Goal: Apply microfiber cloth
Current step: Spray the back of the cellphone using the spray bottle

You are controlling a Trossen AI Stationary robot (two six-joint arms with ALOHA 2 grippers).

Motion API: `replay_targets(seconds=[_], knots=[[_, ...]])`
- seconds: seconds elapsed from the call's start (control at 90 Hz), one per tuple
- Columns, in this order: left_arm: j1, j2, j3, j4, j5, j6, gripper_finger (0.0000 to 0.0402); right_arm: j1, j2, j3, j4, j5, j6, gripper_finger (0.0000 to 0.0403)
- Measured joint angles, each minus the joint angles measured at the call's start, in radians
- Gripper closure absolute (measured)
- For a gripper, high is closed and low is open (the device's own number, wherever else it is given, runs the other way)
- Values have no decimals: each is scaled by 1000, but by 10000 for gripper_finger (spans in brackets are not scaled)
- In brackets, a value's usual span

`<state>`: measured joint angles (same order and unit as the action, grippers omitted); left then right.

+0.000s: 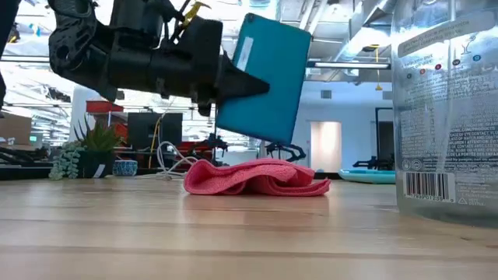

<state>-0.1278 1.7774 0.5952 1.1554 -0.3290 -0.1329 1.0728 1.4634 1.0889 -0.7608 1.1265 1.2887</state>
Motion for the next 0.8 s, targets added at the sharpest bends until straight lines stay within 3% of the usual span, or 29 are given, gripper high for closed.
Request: replay_targets(seconds=[0.244,0.444,0.678,0.8], knots=[[37,-27,19,16,11,-22,389,-52,-95,0,-8,-36,-191,164],[51,-27,59,-11,50,-18,389,-106,-147,0,-90,-244,-243,164],[74,-32,74,-21,11,-50,389,-180,-195,0,-120,-477,-368,164],[78,-42,90,-23,-12,-50,389,-201,-222,0,-120,-515,-396,164]])
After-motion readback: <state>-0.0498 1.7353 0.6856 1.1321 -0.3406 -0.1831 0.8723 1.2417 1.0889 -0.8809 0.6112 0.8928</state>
